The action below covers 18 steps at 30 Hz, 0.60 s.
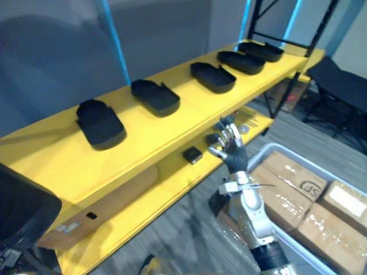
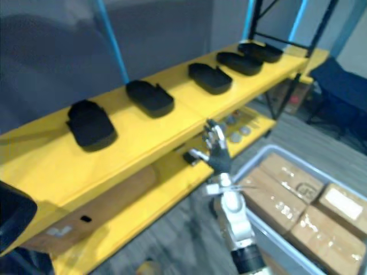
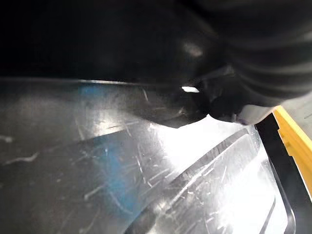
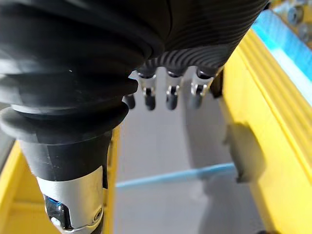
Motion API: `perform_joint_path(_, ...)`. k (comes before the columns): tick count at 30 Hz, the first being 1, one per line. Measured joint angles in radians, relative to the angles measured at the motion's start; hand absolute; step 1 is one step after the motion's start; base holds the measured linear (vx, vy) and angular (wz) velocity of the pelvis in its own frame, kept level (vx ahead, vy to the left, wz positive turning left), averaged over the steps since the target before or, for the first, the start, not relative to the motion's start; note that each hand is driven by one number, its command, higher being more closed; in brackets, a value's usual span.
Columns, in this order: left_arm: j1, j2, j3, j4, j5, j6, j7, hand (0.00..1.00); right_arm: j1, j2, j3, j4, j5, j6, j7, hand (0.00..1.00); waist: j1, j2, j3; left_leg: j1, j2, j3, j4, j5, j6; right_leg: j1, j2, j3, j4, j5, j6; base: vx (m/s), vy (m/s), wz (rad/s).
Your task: Walk over and take plastic housings, then place them on the shelf
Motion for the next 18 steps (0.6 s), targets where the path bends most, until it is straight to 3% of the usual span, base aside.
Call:
perform_joint_path(5,-0.002,-0.005,-0.008,0.000,-0.035,-0.003,-0.003,1.00,0.001,-0.021,-0.002,0.010,0.001,0.021,0.007,0.00,-0.008,0.000,0.000,-0.008,-0.003,-0.001,0.002,-0.002,0.005,0.006,0.000,-0.009,0.000,-0.002,-0.003,0.03,-0.006,0.07)
perform_joint_path(7,-0.012,0.001,-0.041,0.000,-0.034,-0.001,-0.019,1.00,0.018,-0.029,-0.027,0.004,0.001,0.021,0.009,0.00,-0.021,-0.007,-0.001,-0.067,-0.014,-0.002,0.038,0.009,0.019,0.027,-0.001,-0.071,0.001,-0.019,-0.005,0.08,-0.043,0.83)
perform_joint_path(8,-0.030,0.010,-0.068,0.000,-0.033,0.006,-0.044,1.00,0.035,-0.030,-0.053,0.005,0.000,0.022,0.004,0.00,-0.039,-0.016,0.000,-0.103,-0.028,0.009,0.059,0.040,0.030,0.055,-0.002,-0.136,0.004,-0.035,-0.018,0.06,-0.046,1.22)
perform_joint_path(12,-0.028,0.010,-0.085,0.001,-0.048,0.041,-0.111,1.00,0.059,-0.047,-0.115,0.005,-0.022,0.033,0.000,0.00,-0.038,-0.020,0.004,-0.115,-0.035,0.004,-0.032,0.135,0.021,0.102,0.001,-0.201,0.052,-0.082,-0.006,0.05,-0.032,1.08)
perform_joint_path(18,0.024,0.014,-0.083,0.001,-0.072,0.033,-0.120,1.00,0.062,-0.048,-0.135,0.005,-0.021,0.033,0.045,0.00,-0.036,-0.016,0.033,-0.101,-0.035,0.005,-0.074,0.167,0.019,0.116,0.001,-0.202,0.073,-0.090,-0.009,0.01,0.001,0.21)
